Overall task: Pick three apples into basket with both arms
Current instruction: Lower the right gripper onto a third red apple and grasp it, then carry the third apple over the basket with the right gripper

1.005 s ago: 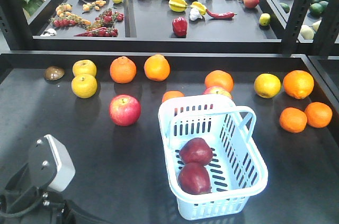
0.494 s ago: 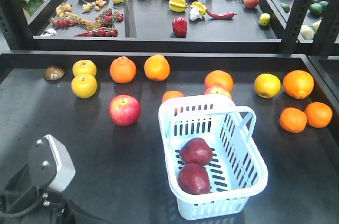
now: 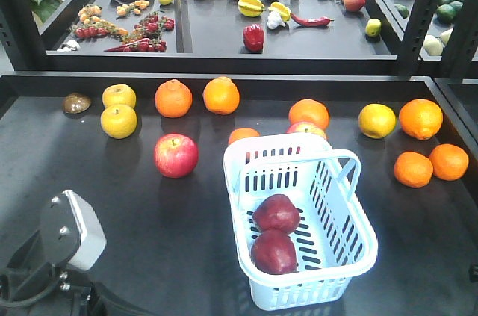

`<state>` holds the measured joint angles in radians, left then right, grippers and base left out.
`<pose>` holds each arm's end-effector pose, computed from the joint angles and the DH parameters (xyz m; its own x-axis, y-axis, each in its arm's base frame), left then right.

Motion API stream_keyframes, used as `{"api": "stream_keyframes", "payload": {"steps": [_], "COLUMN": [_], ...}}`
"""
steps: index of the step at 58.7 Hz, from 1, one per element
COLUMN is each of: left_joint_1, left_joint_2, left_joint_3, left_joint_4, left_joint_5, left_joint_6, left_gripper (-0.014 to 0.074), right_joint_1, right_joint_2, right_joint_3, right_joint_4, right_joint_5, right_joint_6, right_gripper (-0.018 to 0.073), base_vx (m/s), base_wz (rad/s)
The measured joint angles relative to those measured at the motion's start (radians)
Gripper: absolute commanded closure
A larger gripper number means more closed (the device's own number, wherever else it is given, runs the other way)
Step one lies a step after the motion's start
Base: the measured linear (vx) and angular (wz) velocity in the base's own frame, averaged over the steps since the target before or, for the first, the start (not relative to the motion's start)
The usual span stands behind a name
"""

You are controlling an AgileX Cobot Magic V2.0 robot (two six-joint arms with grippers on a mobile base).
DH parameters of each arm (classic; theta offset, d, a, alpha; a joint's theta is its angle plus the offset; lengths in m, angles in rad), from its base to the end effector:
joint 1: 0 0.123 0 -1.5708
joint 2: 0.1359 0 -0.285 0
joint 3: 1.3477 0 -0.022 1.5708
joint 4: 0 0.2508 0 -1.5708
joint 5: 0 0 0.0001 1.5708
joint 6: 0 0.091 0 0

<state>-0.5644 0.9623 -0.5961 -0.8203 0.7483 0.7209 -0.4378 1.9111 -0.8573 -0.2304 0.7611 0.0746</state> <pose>0.1192 -0.1291 0.2699 -0.5894 0.4294 -0.6842 0.7770 0.5332 -0.3347 0.2459 -0.1310 0.0935 -0.9297 0.3332 0.1570 0.3127 0.9392 -0.1418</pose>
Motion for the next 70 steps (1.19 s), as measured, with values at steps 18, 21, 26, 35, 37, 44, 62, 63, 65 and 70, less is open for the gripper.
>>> {"api": "stream_keyframes", "payload": {"steps": [18,21,26,35,37,44,62,63,65,70], "left_joint_1": [0.000,0.000,0.000,0.000,0.000,0.000,0.000,0.000,0.000,0.000], "left_joint_2": [0.000,0.000,0.000,0.000,0.000,0.000,0.000,0.000,0.000,0.000], "left_joint_3": [0.000,0.000,0.000,0.000,0.000,0.000,0.000,0.000,0.000,0.000], "left_joint_4": [0.000,0.000,0.000,0.000,0.000,0.000,0.000,0.000,0.000,0.000], "left_joint_5": [0.000,0.000,0.000,0.000,0.000,0.000,0.000,0.000,0.000,0.000], "left_joint_6": [0.000,0.000,0.000,0.000,0.000,0.000,0.000,0.000,0.000,0.000], "left_gripper": [0.0603,0.0603,0.0603,0.0603,0.0603,0.0603,0.0603,0.0603,0.0603,0.0603], "right_joint_1": [0.000,0.000,0.000,0.000,0.000,0.029,0.319,0.336,0.378,0.473], "right_joint_2": [-0.167,-0.214,-0.294,-0.456,-0.494,-0.620,-0.816,-0.816,-0.815,-0.799], "right_joint_3": [0.000,0.000,0.000,0.001,0.001,0.003,0.005,0.005,0.005,0.007], "right_joint_4": [0.097,0.121,0.178,0.360,0.415,0.586,0.867,0.869,0.872,0.873], "right_joint_5": [-0.008,-0.008,-0.004,0.029,0.043,0.107,0.184,0.181,0.173,0.142], "right_joint_6": [-0.007,-0.020,-0.075,-0.229,-0.274,-0.443,-0.626,-0.626,-0.627,-0.627], "right_gripper": [0.0574,0.0570,0.0568,0.0566,0.0565,0.0564,0.0561,0.0560,0.0559,0.0544], "base_vx": [0.00,0.00,0.00,0.00,0.00,0.00,0.00,0.00,0.00,0.00], "base_wz": [0.00,0.00,0.00,0.00,0.00,0.00,0.00,0.00,0.00,0.00]}}
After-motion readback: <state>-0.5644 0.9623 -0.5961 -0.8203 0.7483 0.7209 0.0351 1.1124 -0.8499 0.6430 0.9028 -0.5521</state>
